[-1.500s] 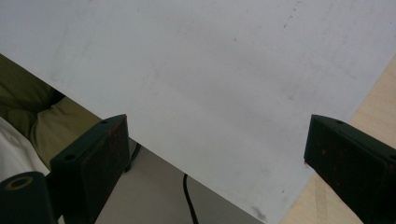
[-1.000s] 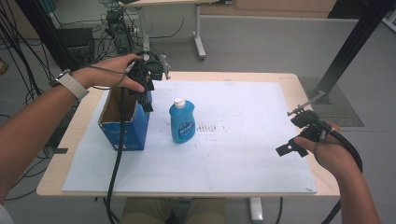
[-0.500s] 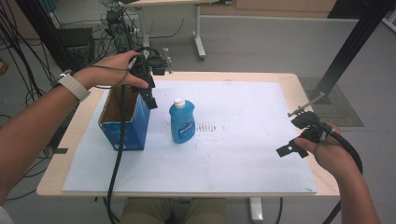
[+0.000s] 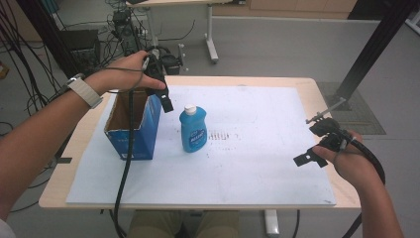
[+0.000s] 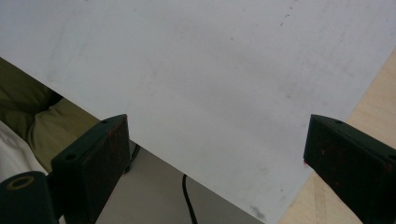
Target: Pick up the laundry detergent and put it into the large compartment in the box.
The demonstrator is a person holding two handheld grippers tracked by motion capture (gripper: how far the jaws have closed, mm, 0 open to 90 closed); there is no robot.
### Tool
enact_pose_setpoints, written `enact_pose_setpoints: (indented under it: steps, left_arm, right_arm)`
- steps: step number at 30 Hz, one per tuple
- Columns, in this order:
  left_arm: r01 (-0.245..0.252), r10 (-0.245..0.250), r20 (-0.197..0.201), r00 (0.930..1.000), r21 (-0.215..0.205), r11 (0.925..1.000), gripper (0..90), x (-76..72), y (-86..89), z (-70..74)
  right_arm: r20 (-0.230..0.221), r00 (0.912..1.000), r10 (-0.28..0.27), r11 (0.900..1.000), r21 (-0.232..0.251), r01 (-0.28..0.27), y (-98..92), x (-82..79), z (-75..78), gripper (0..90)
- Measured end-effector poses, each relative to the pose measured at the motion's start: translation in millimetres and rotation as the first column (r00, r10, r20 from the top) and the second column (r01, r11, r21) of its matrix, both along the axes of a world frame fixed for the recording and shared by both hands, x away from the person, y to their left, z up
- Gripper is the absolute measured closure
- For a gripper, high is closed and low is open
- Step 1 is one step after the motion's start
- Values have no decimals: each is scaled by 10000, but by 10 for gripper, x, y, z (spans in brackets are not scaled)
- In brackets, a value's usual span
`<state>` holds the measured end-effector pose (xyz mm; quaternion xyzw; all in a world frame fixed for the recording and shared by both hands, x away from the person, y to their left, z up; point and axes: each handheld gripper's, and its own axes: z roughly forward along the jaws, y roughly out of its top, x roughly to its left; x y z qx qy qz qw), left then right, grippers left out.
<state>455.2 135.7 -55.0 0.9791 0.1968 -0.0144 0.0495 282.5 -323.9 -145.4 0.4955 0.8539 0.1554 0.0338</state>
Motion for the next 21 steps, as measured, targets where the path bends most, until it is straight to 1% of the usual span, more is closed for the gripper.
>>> enact_pose_setpoints:
  steps: [2,3,4,5,7,8,9,10,11,14,16,18,19,20,21]
  left_arm:
    - [-441,441,-51,9990,-60,9990,82,7,-35,24]
    - [-441,441,-51,9990,-60,9990,82,7,-35,24]
    - [-603,602,-141,9981,-111,9981,82,19,-39,29]
    - [-777,775,-209,9968,-85,9969,82,28,-66,36]
    - [-1035,1036,-159,9945,86,9946,82,18,-125,38]
    - [-1035,1036,-159,9945,86,9946,82,18,-125,38]
    - [-1215,1217,-115,9925,129,9925,82,11,-161,36]
    - [-1215,1217,-115,9925,129,9925,82,11,-161,36]
    - [-1364,1366,-70,9906,177,9905,82,2,-204,31]
    - [-1488,1489,-20,9889,283,9885,84,-8,-257,27]
    - [-1748,1749,-5,9846,297,9841,84,-13,-309,31]
    - [-1807,1807,11,9835,292,9831,84,-15,-320,32]
    - [-1975,1974,54,9803,282,9799,84,-17,-347,32]
    - [-2058,2057,63,9786,319,9781,84,-18,-371,28]
    - [-2058,2057,63,9786,319,9781,84,-18,-371,28]
  right_arm:
    - [-7,10000,11,10000,5,-11,3,5,-3,73]
    - [-7,10000,11,10000,5,-11,3,5,-3,73]
    - [-17,10000,-3,10000,7,3,5,6,-3,73]
    - [1,10000,3,10000,6,-3,6,5,-2,73]
    - [4,10000,-11,10000,29,11,3,4,-4,73]
    - [4,10000,-11,10000,29,11,3,4,-4,73]
    - [13,10000,1,10000,30,-1,0,4,-9,73]
    - [15,10000,3,10000,48,-3,-2,4,-13,73]
    - [12,10000,-9,10000,58,9,-3,3,-16,73]
    - [16,10000,13,10000,77,-13,-11,1,-31,73]
    - [5,10000,-10,10000,84,10,-15,-3,-36,73]
    - [5,10000,-14,10000,86,14,-18,-6,-38,73]
    - [22,10000,0,9999,106,0,-26,-12,-40,72]
    - [27,10000,-8,9999,106,8,-27,-16,-40,73]
    - [27,10000,-8,9999,106,8,-27,-16,-40,73]
